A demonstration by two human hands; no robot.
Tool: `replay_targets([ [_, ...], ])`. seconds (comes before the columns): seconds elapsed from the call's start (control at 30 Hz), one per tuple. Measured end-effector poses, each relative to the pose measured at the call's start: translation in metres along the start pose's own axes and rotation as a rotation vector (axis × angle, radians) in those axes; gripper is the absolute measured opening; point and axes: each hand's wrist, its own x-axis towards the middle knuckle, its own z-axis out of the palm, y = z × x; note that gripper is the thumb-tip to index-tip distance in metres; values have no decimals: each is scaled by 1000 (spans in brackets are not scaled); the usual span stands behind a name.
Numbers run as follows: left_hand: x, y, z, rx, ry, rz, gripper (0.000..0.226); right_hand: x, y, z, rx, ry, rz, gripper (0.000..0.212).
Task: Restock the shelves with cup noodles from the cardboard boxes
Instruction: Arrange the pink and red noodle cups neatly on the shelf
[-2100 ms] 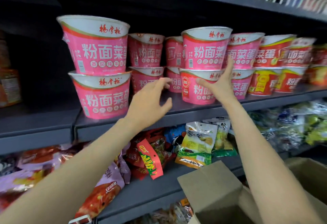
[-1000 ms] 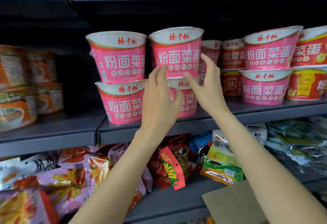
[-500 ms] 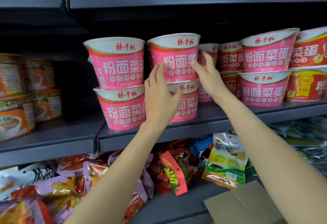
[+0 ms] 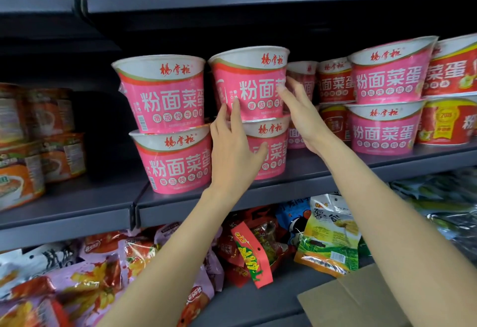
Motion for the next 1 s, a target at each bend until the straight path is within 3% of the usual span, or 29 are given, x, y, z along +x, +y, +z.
replay_targets([
  [0.27,7,-15,-1,-189,-9,0,91,-7,4,3,-59,39,-22,54],
  [0.43,-1,-16,0,-66,40,91,78,-15,-2,10,-24,114,62,42],
  [0.67,-18,-27,2,115,43,280,65,-53,1,10,-576,190,-53,44],
  [0.8,-30,-13,6,109,71,495,53,-88,12,11,-709,135,-41,63],
  [0.9,-35,7,24,27,-82,665,41,-111,33,-11,-1095,126,-33,57],
  [1.0,-41,25,48,139,-299,643,45,-128,58,-56,-1334,179,-23,41],
])
